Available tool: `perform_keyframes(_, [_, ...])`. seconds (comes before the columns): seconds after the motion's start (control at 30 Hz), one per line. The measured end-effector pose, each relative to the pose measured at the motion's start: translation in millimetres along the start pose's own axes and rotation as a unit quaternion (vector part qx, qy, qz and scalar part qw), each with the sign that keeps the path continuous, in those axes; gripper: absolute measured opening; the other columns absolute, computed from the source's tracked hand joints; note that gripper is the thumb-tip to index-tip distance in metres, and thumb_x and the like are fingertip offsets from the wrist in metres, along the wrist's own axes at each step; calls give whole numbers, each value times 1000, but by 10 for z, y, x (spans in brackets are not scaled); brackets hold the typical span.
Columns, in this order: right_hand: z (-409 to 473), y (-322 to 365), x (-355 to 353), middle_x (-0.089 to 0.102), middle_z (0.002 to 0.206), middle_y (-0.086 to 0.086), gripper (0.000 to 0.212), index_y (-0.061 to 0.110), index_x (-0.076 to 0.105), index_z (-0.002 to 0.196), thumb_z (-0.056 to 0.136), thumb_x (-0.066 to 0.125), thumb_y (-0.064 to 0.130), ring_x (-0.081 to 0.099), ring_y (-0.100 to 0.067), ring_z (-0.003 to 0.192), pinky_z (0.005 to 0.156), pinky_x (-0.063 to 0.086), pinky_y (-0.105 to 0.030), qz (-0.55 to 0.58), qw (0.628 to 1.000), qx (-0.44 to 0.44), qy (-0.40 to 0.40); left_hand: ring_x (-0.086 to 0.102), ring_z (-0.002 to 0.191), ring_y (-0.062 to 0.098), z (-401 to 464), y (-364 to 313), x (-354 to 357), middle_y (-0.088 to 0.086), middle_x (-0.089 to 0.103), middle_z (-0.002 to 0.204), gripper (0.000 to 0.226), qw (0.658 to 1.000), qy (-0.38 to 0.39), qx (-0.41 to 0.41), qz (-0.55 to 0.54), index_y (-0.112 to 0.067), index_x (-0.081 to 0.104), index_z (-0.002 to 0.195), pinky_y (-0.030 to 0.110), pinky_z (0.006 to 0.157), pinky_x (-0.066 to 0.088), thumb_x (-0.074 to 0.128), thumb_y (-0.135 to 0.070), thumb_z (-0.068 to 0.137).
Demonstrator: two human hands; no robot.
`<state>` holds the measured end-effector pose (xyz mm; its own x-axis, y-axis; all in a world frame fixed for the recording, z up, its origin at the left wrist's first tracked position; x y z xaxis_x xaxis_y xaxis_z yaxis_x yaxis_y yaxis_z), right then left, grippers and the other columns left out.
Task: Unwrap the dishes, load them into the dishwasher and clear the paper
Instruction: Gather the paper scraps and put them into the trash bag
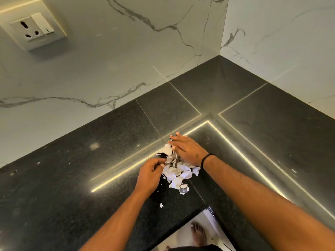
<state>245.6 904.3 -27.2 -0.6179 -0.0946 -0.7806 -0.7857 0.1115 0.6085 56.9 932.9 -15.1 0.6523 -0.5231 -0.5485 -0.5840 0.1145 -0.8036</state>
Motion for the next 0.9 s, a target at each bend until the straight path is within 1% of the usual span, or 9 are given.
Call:
perform_keyframes(0.1, [-182,54,-19,28,164,1,53,27,31,157,107,35,44,11,-15,155,126,11,-40,7,1000,-2,19,63,102,-2,-219,47,-86,-16,66,111,21,998,-31,50,8,-24,73,111,21,91,51,63,-12,97])
perform_keyframes(0.17, [-320,60,-113,26,165,2,68,29,22,159,102,39,60,11,-16,155,127,12,-44,-4,1000,-1,-16,63,101,1,-403,87,-175,-17,62,109,21,992,-74,95,45,-26,71,113,20,87,50,65,-15,96])
perform_keyframes(0.27, [-587,-46,-154,10,168,4,94,34,10,160,87,45,81,-1,-15,155,127,4,-44,-6,998,24,-66,62,84,5,-656,178,-332,-13,60,100,28,988,-121,63,74,-32,66,114,24,75,54,76,-26,88])
perform_keyframes(0.4, [-816,-163,108,-16,167,1,126,38,-11,159,66,55,93,-22,-14,152,127,-4,-44,-18,998,55,-32,58,86,10,-786,328,-267,-10,56,108,93,993,97,-5,65,-48,48,135,23,77,54,96,-44,56])
perform_keyframes(0.47, [-821,-102,218,-22,166,0,133,37,-18,156,62,57,94,-26,-16,151,126,-6,-41,-50,998,29,-39,55,86,7,-781,342,-205,-13,51,111,104,980,149,16,128,-51,41,138,19,77,51,97,-39,51])
perform_keyframes(0.57, [-796,40,329,-26,165,-3,138,37,-23,155,59,59,93,-28,-19,151,126,-5,-41,-71,997,2,-33,58,77,9,-677,344,-177,-10,56,103,91,988,103,-5,113,-53,45,128,25,74,55,96,-30,56])
perform_keyframes(0.73, [-793,215,396,-28,165,-4,141,30,-12,160,58,65,89,-29,-22,151,126,-1,-45,-50,997,-38,-44,56,71,7,-485,206,-188,-7,59,84,63,986,44,-6,160,-37,54,112,28,64,49,93,-39,64])
perform_keyframes(0.83, [-857,266,422,-26,165,-5,141,29,-10,160,58,67,88,-27,-26,151,125,0,-51,-59,994,-45,-79,54,82,3,-421,94,-242,-15,55,97,56,986,-46,22,156,-36,54,111,25,69,49,90,-44,68])
perform_keyframes(0.9, [-877,279,443,-23,166,-8,141,29,-9,160,56,64,90,-24,-30,152,125,3,-56,-90,990,-43,-96,53,100,3,-355,20,-252,-14,50,115,55,984,-105,67,128,-31,54,123,22,83,48,81,-48,78])
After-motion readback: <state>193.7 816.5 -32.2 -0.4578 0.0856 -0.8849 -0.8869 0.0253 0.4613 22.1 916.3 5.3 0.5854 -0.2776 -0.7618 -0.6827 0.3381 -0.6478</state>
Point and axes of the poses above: each hand's wrist, its own z-axis towards the middle knuckle, its own x-axis out of the palm, y = z × x, the point moved 4 cm from there along z, towards the middle knuckle
